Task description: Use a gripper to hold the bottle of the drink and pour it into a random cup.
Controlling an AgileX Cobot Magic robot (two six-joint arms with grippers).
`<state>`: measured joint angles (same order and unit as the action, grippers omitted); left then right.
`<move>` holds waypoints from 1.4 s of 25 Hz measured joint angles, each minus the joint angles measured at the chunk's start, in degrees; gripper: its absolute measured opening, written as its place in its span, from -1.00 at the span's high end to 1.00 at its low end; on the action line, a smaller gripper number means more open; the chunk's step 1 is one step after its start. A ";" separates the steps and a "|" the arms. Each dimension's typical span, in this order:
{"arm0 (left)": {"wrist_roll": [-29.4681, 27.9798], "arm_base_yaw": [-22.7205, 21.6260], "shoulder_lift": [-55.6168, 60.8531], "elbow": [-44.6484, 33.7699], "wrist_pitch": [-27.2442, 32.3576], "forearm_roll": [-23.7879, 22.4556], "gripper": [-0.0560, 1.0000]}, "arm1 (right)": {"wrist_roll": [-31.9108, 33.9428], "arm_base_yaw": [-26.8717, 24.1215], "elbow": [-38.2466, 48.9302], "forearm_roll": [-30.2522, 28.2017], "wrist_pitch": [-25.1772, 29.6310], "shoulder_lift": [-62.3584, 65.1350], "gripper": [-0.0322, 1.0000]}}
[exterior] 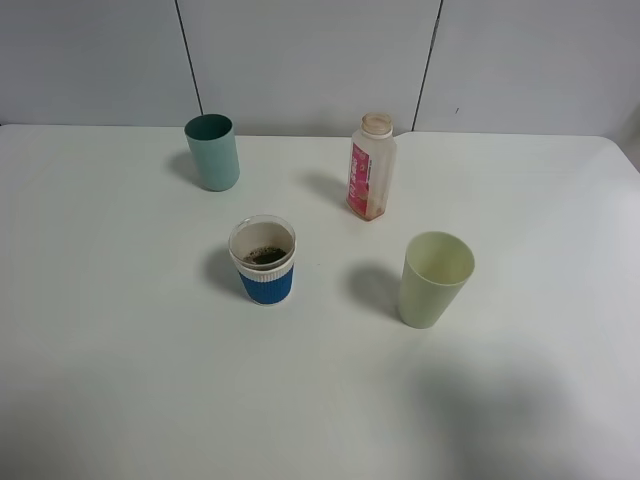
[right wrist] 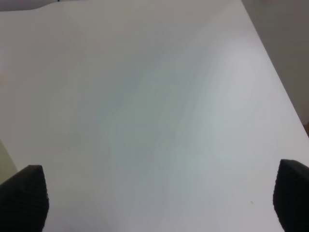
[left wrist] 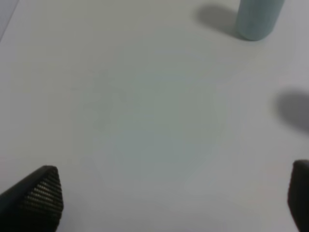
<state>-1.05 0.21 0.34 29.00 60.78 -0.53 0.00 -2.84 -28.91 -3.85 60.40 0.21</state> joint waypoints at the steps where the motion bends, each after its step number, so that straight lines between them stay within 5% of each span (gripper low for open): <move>1: 0.00 0.00 0.00 0.00 0.00 0.00 -0.86 | 0.00 0.00 0.00 0.00 0.00 0.00 -0.84; 35: 0.00 0.00 0.00 0.00 0.00 0.00 -0.86 | 0.00 0.00 0.00 0.00 0.00 0.00 -0.84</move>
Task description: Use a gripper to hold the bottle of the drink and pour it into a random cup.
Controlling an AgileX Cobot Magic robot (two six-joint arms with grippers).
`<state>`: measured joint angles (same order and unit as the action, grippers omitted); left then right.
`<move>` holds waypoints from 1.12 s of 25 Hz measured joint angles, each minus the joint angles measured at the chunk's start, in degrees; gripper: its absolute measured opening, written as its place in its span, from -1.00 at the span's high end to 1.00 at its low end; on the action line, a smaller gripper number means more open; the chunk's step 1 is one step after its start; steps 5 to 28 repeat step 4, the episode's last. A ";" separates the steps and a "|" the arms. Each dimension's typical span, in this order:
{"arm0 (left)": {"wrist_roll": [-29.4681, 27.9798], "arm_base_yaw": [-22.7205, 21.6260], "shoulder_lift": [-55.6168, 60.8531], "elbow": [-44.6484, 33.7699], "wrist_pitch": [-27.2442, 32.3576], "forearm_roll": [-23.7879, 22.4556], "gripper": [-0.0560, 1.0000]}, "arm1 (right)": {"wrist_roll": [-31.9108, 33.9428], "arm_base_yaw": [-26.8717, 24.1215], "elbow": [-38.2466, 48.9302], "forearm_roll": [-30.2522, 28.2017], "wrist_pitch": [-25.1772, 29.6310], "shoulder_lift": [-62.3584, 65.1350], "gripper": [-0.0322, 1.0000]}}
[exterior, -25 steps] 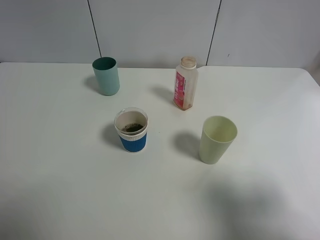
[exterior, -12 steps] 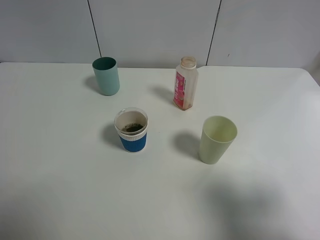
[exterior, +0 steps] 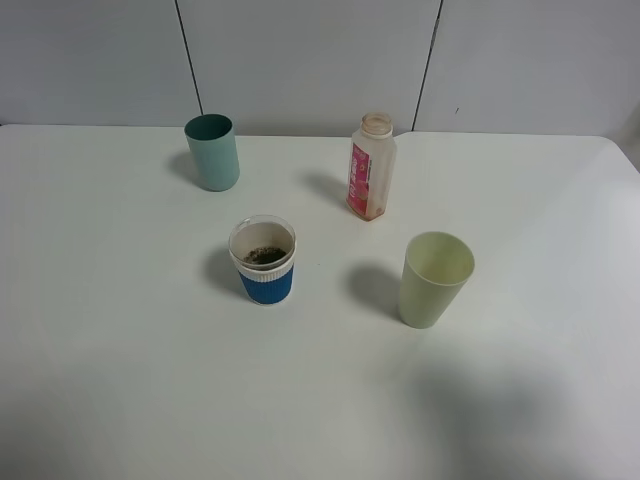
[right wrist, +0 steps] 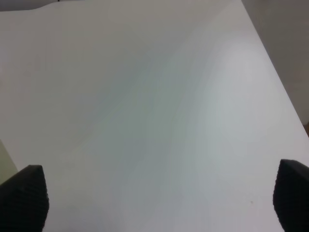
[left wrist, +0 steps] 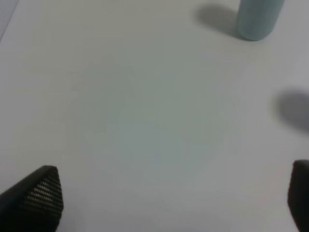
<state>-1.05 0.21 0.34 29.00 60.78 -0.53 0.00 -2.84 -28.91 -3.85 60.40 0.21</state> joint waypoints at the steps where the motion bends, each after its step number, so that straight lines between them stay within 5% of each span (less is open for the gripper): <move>1: 0.00 0.00 0.00 0.00 0.00 0.00 -0.86 | 0.00 0.00 0.00 0.00 0.00 0.00 -0.84; 28: 0.00 0.00 0.00 0.00 0.00 0.00 -0.86 | 0.00 0.00 0.00 0.00 0.00 0.00 -0.84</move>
